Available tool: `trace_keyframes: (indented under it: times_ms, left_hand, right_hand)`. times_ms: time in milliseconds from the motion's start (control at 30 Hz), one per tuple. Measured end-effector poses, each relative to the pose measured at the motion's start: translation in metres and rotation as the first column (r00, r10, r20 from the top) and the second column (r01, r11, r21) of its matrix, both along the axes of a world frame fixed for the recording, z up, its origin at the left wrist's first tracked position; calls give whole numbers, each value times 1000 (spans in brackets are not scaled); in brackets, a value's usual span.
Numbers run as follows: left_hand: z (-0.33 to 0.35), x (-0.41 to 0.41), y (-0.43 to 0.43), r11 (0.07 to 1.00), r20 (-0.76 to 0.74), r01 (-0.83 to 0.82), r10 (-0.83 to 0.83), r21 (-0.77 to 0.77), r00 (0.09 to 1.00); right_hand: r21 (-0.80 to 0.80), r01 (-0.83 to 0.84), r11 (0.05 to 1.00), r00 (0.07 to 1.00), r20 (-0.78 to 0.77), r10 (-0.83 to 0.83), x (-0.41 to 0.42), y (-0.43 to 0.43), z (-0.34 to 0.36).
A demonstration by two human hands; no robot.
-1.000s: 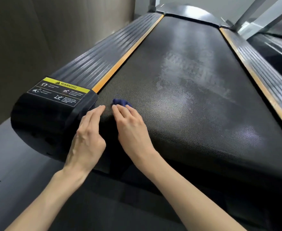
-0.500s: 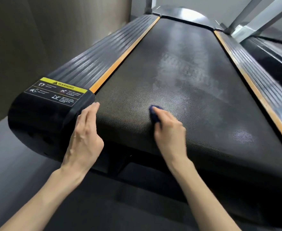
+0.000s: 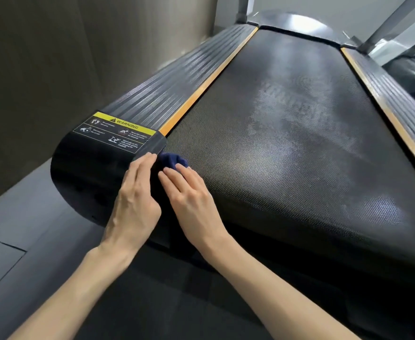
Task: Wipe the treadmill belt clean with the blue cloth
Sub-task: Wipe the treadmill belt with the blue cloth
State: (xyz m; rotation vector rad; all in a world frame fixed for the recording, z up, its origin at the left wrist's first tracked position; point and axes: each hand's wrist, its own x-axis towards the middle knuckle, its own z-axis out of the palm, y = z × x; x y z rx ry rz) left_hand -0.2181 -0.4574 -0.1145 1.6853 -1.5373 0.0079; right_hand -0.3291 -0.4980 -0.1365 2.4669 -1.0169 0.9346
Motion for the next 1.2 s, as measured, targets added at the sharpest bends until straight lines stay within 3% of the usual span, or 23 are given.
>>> trace_keyframes:
  times_ms: [133, 333, 533, 667, 767, 867, 967, 1067, 1200]
  left_hand:
    - [-5, -7, 0, 1000, -6, 27, -27, 0, 1000]
    - [-4, -23, -8, 999, -8, 41, -42, -23, 999]
    - [-7, -35, -15, 996, -6, 87, -87, -26, 996]
    - [-11, -47, -14, 990, 17, 139, -138, -32, 990]
    - [-15, -50, -11, 988, 37, 154, -153, -25, 987]
    - [-18, -53, -12, 986, 53, 166, -164, -25, 985]
    - [-19, -61, -16, 985, 53, 172, -170, -20, 984]
    - [-18, -73, -19, 986, 34, 165, -165, 0, 986]
    - [-18, -96, -25, 973, 38, 232, -231, -8, 972]
  right_hand:
    - [-77, -90, 993, 992, -93, 83, -12, -7, -18]
    - [-50, 32, 998, 999, -40, -34, -5, -7, -17]
    - [30, 351, 936, 936, 14, -351, -117, 25, -7]
    - [119, 541, 832, 798, 240, -553, -178, 46, -6]
    - [174, 469, 866, 797, 338, -500, -139, 36, -1]
    - [170, 327, 930, 905, 228, -360, -76, 11, 0]
    - [196, 254, 947, 933, 211, -293, -52, -10, 6]
    - [152, 227, 962, 962, 117, -246, -93, -4, 11]
    - [185, 449, 874, 861, 169, -479, -198, 18, 11]
